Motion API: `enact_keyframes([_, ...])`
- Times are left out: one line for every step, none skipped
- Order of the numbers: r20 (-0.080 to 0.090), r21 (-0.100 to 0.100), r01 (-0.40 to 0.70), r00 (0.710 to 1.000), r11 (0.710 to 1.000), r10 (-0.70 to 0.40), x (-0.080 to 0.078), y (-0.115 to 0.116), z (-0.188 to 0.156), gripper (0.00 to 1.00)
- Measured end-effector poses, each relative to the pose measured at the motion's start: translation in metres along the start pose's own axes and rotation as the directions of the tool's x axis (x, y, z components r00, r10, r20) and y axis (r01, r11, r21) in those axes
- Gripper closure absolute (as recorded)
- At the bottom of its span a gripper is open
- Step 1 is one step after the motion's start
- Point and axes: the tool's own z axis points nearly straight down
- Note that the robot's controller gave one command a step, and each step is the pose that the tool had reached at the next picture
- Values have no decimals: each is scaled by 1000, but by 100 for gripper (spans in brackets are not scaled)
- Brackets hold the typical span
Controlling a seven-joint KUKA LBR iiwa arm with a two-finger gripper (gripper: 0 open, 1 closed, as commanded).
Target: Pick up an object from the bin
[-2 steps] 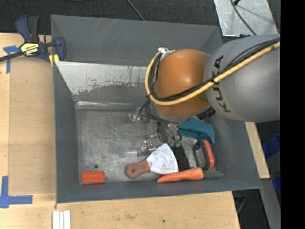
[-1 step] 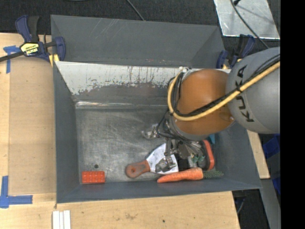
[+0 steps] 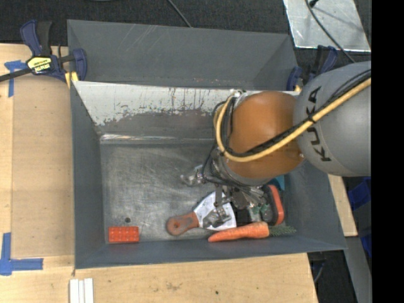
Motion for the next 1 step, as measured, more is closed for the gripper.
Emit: enact_keyframes([-2, -2, 56, 998, 998, -56, 8, -61, 68, 0])
